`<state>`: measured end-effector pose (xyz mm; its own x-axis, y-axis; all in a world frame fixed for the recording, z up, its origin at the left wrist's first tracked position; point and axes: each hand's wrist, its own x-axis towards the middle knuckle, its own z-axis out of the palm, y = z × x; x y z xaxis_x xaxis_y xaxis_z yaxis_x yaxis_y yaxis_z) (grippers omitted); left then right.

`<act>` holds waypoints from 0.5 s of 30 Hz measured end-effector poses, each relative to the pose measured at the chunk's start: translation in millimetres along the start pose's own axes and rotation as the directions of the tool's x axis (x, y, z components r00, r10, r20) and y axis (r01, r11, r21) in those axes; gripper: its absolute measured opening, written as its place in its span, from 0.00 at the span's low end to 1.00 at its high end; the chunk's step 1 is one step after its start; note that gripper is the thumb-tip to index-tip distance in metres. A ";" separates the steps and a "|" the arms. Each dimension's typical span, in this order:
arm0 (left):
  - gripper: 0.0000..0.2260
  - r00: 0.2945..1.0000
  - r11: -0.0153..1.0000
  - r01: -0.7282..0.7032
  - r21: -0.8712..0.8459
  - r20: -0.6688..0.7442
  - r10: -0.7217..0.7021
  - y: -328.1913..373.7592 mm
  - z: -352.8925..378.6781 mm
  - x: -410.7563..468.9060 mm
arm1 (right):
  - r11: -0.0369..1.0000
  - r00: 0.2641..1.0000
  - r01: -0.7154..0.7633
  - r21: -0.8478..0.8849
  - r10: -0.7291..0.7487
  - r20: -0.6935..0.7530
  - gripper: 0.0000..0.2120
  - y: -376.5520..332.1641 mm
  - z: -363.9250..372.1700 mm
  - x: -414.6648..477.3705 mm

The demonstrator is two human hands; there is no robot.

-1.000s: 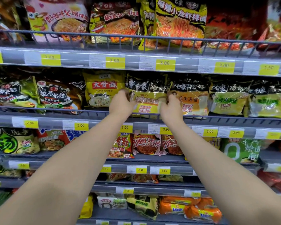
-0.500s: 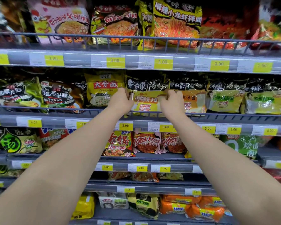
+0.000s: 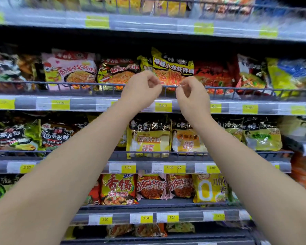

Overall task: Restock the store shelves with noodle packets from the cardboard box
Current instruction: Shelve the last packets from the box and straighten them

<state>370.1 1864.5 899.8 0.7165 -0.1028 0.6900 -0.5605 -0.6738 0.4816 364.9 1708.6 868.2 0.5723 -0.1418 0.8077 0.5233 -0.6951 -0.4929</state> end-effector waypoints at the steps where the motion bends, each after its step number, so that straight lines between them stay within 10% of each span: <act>1: 0.05 0.999 1.000 -0.027 0.012 -0.039 0.027 0.3 -0.6 9.4 | 0.997 1.000 -0.011 -0.072 0.012 0.021 0.11 2.6 -2.2 10.2; 8: 0.18 0.997 0.981 0.078 0.176 -0.018 -0.076 -2.4 8.9 77.9 | 0.823 0.970 -0.073 -0.563 0.190 0.152 0.21 23.2 -12.1 60.1; 15: 0.19 0.988 0.972 0.148 0.181 0.017 -0.153 -15.2 3.8 76.6 | 0.898 0.960 -0.096 -0.429 0.197 0.197 0.19 11.9 0.1 67.1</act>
<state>435.1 1864.0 943.3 0.8010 -0.0109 0.5986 -0.3639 -0.8028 0.4723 409.6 1691.0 916.5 0.7772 -0.1346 0.6147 0.1437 -0.9131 -0.3816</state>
